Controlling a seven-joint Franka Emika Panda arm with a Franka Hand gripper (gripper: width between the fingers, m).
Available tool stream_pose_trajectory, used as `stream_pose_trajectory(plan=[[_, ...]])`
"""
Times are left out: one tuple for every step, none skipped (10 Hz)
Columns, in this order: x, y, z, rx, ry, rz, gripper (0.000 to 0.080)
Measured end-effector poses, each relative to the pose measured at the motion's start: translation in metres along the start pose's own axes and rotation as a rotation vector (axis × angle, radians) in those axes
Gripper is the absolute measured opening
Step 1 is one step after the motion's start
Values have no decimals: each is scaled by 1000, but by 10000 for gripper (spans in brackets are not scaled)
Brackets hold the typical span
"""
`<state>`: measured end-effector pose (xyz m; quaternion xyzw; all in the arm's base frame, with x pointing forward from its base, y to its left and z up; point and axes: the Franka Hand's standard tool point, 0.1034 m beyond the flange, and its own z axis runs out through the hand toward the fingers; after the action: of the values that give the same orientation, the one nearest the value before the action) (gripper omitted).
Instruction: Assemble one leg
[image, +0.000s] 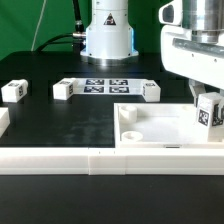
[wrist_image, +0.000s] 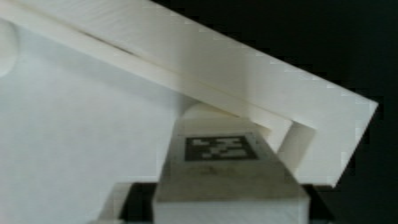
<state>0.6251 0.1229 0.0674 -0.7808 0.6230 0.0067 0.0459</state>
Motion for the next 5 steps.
stream_pose_trajectory(plan=[[0,0,0,5,8,125,290],[0,0,0,11,15,221,290],[0,-1,0,13,16,307,290],[0,-1,0,14,6,355,290],[2,-1,0,16,-8,453,290]])
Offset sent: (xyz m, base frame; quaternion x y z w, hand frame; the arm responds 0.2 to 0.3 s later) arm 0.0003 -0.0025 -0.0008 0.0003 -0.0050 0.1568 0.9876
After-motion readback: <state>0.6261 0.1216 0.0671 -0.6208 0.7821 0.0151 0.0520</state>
